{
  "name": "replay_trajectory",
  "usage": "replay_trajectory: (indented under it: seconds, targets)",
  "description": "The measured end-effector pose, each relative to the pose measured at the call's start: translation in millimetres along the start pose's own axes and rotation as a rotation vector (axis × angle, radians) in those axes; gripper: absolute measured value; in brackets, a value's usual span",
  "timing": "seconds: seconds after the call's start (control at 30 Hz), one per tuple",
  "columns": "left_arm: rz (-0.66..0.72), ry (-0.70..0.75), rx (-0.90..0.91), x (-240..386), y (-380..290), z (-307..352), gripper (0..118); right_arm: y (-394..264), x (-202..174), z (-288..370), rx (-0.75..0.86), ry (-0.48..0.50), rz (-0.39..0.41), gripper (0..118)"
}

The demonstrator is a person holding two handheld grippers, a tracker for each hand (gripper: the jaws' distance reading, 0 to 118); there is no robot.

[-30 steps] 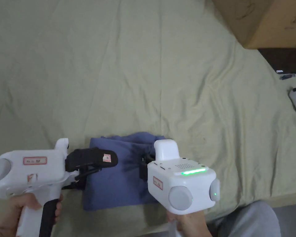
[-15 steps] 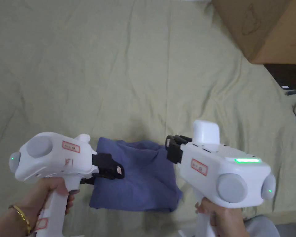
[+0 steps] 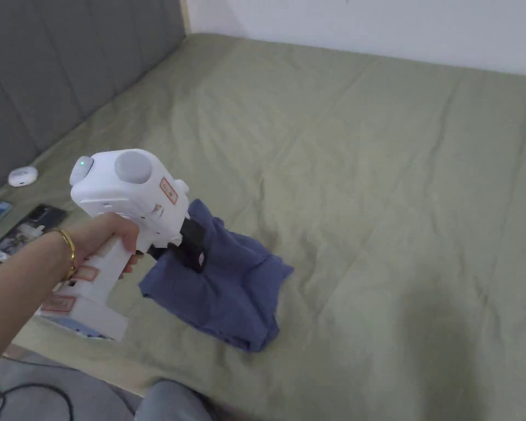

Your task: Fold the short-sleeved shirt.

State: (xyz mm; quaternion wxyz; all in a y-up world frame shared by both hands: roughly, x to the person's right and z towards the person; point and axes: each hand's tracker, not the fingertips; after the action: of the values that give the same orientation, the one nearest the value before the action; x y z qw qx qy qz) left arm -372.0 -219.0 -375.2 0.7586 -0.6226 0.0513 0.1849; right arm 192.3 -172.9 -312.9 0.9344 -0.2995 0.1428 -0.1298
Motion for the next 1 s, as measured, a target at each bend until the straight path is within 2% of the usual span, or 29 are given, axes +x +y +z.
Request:
replay_trajectory:
  seconds: [0.1, 0.23, 0.3, 0.37, 0.47, 0.5, 0.57, 0.6, 0.7, 0.73, 0.77, 0.83, 0.9, 1.0]
  targets:
    - [0.055, 0.139, 0.028, -40.5, 16.0, 10.2, 26, -6.5, 0.5, -6.3, -0.018, -0.005, -0.033, 0]
    - [0.076, 0.336, 0.086, -76.7, 30.9, 17.4, 48, -10.0, 1.7, -18.0, -0.036, -0.035, -0.023, 0]
    - [0.088, 0.389, 0.103, -88.1, 35.3, 19.3, 49, -9.4, 2.9, -22.1, -0.038, -0.037, -0.033, 0]
    - [0.085, 0.503, 0.139, -92.7, 39.1, 22.8, 49, -7.1, 4.5, -25.1, -0.038, -0.036, -0.045, 0]
    - [0.100, 0.625, 0.276, -85.7, 36.3, 31.1, 47, -2.0, 6.4, -26.6, -0.028, -0.045, -0.031, 0]
    - [0.095, 0.623, 0.366, -77.4, 31.5, 37.8, 44, -0.1, 10.2, -26.2, -0.022, -0.046, -0.025, 0]
    - [0.082, 0.550, 0.558, -55.6, 21.5, 52.2, 21, 6.2, 14.0, -24.9, -0.011, -0.052, -0.011, 0]
    - [0.080, 0.521, 0.646, -44.6, 16.0, 63.4, 15, 10.0, 15.9, -24.0, -0.002, -0.056, 0.002, 0]
    - [0.051, 0.331, 0.829, 3.3, -0.1, 87.0, 10, 26.8, 21.8, -15.4, 0.060, -0.069, 0.051, 0]
    - [0.022, 0.298, 0.885, 18.1, -3.5, 95.1, 4, 35.6, 23.8, -10.3, 0.095, -0.074, 0.067, 0]
    - [0.004, 0.277, 0.939, 34.6, -7.4, 100.7, 3, 44.6, 10.0, -2.7, 0.124, -0.079, 0.088, 0]
    - [-0.072, 0.265, 1.096, 71.9, -19.3, 119.5, 2, 62.9, 6.5, 9.2, 0.193, -0.109, 0.135, 0]
    - [-0.112, 0.173, 1.182, 102.7, -30.4, 130.3, 1, 80.4, 12.4, 19.9, 0.264, -0.115, 0.179, 0]
    - [-0.179, 0.068, 1.237, 148.7, -45.4, 139.4, 0, 101.5, 12.9, 35.4, 0.356, -0.186, 0.241, 0]
